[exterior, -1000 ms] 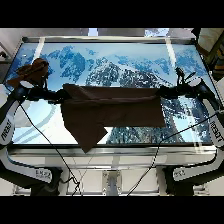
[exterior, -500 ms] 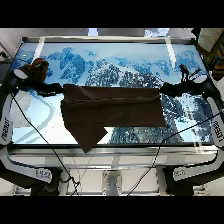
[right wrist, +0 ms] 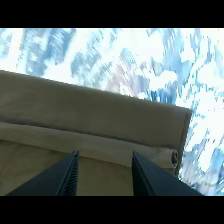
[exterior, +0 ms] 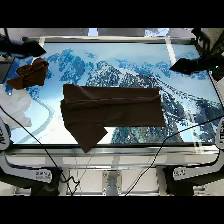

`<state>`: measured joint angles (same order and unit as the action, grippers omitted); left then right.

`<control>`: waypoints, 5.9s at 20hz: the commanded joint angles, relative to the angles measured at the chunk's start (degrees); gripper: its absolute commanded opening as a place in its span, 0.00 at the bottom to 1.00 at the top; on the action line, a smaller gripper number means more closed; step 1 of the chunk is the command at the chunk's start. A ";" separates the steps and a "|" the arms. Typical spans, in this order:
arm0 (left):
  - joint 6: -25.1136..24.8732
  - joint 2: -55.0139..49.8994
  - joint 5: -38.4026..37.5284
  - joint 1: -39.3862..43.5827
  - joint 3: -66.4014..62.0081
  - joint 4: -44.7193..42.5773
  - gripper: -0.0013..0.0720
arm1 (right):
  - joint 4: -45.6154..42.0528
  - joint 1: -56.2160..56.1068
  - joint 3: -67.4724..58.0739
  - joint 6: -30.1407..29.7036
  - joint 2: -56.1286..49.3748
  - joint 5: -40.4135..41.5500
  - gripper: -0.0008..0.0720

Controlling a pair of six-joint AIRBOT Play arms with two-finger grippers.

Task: Fold the shirts.

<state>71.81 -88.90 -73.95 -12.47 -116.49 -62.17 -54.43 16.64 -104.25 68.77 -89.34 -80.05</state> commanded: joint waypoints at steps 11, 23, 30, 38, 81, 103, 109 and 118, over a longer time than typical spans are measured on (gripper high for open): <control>3.32 20.59 -23.91 -0.02 12.98 -9.84 0.55 | -20.09 1.25 -7.56 5.01 14.56 -15.45 0.53; 5.35 22.36 -19.96 0.15 63.30 5.46 0.73 | -20.65 3.85 8.85 4.33 14.84 -11.15 0.53; 4.79 22.36 -7.85 2.03 82.86 4.79 0.72 | -20.46 3.85 11.65 3.39 14.84 -10.34 0.53; 4.85 22.36 9.20 3.76 89.35 8.61 0.72 | -20.41 3.82 11.65 3.39 14.84 -10.40 0.53; -10.67 22.36 8.13 4.00 89.81 20.15 0.04 | -7.02 10.51 64.52 2.80 14.38 18.40 0.59; -9.25 27.39 -3.17 3.87 75.69 25.46 0.03 | 15.17 10.47 64.78 -18.10 16.65 11.91 0.05; -5.14 32.96 -5.25 1.42 67.71 18.38 0.03 | 22.45 10.47 59.89 -19.15 23.63 8.76 0.05; -7.61 33.48 8.50 -11.82 67.01 18.80 0.03 | 31.34 4.46 58.01 -18.82 24.48 28.89 0.05</control>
<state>64.99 -55.57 -73.19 -21.52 -49.23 -43.24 -25.19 24.12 -46.00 49.71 -65.04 -61.36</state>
